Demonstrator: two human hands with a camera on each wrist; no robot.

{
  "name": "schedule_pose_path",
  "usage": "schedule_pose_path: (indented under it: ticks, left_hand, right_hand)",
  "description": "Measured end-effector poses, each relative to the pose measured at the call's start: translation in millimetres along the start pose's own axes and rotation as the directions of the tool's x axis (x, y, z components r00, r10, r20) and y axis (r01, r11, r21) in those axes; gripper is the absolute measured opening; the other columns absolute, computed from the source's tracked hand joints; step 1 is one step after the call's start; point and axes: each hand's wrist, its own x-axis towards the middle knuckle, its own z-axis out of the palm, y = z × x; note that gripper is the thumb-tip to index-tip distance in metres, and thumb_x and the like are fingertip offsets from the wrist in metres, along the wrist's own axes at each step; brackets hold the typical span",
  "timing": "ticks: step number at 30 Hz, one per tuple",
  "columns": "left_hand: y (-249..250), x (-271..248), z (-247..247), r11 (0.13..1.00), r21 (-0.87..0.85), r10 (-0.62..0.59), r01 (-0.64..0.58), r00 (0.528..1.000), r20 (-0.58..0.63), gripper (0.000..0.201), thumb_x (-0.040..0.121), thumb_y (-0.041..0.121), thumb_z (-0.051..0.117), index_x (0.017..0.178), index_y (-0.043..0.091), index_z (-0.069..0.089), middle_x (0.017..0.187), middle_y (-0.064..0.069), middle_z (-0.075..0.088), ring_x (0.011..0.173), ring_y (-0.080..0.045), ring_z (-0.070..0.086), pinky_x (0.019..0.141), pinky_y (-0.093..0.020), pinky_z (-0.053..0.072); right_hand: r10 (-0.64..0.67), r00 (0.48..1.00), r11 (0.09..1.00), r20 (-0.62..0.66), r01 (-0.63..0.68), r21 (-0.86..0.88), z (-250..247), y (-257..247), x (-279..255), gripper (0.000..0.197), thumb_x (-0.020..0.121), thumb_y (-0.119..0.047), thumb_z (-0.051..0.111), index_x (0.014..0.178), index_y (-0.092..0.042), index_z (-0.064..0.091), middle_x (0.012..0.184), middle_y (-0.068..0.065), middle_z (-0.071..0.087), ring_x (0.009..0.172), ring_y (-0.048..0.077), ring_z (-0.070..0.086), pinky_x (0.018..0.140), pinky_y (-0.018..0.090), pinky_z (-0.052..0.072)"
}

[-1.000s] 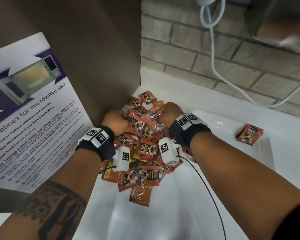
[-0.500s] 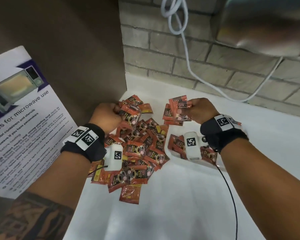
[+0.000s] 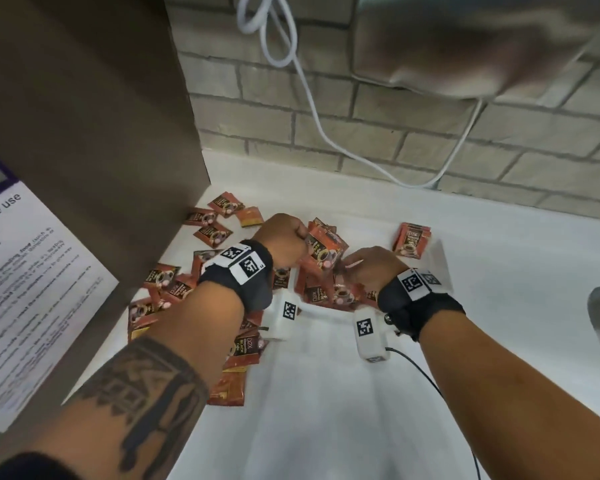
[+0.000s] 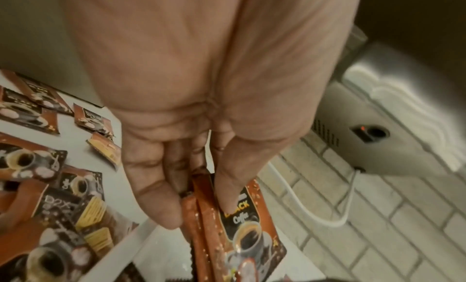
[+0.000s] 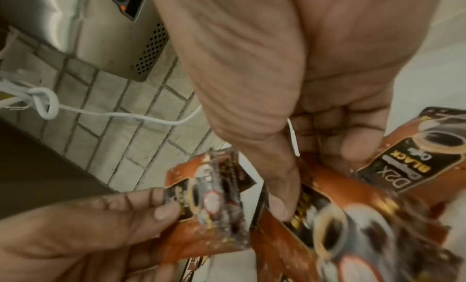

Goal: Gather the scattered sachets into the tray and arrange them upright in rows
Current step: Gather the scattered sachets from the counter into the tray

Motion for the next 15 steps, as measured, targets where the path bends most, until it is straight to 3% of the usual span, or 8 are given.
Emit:
schedule_pose_path:
  ticks: [2,4,6,9,12,15]
  left_hand:
    - [2.8,8.9,12.3,0.998,0.064,-0.012,0.011,1.0,0.006,0.013,0.085,0.002,0.067,0.096,0.007,0.073,0.097,-0.01,0.072,0.093,-0.029,0.069,0.081,-0.038,0.06]
    - [4.8,14.6,22.4,0.983,0.184,-0.009,0.008,1.0,0.004,0.02,0.088,0.005,0.064,0.106,0.005,0.071,0.106,-0.012,0.071,0.099,-0.029,0.067,0.077,-0.032,0.055]
    - [7.5,17.4,29.0,0.951,0.31,0.013,-0.012,1.0,0.0,0.023,0.092,0.007,0.06,0.114,0.004,0.066,0.114,-0.011,0.067,0.105,-0.029,0.063,0.076,-0.031,0.048]
    - [7.8,21.9,34.1,0.924,0.382,0.033,-0.022,0.999,-0.023,0.027,0.093,0.005,0.057,0.119,0.006,0.063,0.12,-0.012,0.065,0.111,-0.031,0.061,0.087,-0.035,0.051]
    - [2.0,26.3,37.3,0.926,0.375,0.049,-0.043,0.999,-0.007,0.039,0.091,0.002,0.059,0.129,0.012,0.058,0.129,-0.01,0.061,0.118,-0.029,0.058,0.096,-0.036,0.049]
    - [-5.4,27.6,35.9,0.942,0.326,0.082,-0.077,0.997,-0.001,0.053,0.091,0.006,0.065,0.141,0.017,0.049,0.14,-0.009,0.051,0.125,-0.026,0.053,0.097,-0.03,0.044]
  right_hand:
    - [0.042,0.999,0.997,-0.006,-0.041,0.061,2.5,2.7,0.4,0.052,0.075,-0.038,0.083,0.122,-0.02,0.068,0.128,0.001,0.064,0.109,0.022,0.065,0.093,0.032,0.051]
    - [0.076,0.997,0.99,0.002,-0.076,0.119,1.7,5.3,1.6,0.062,0.072,-0.037,0.085,0.127,-0.02,0.064,0.129,0.004,0.064,0.113,0.024,0.063,0.099,0.038,0.051]
    - [0.089,0.996,0.97,0.008,-0.089,0.225,-0.2,5.1,-0.3,0.067,0.07,-0.033,0.087,0.129,-0.019,0.061,0.125,0.005,0.067,0.11,0.023,0.065,0.099,0.04,0.053]
    - [0.073,0.997,0.962,0.021,-0.076,0.263,0.4,5.2,0.3,0.07,0.068,-0.033,0.087,0.131,-0.017,0.059,0.129,0.002,0.065,0.111,0.02,0.065,0.097,0.035,0.052]
    - [0.085,0.995,0.931,0.06,-0.101,0.351,3.4,3.5,5.7,0.084,0.061,-0.038,0.087,0.136,-0.019,0.054,0.129,0.005,0.064,0.109,0.024,0.066,0.095,0.042,0.056]
    - [0.065,0.997,0.95,0.047,-0.077,0.302,5.4,-3.3,6.2,0.056,0.073,-0.04,0.083,0.122,-0.023,0.06,0.113,0.003,0.07,0.098,0.023,0.07,0.091,0.042,0.058]
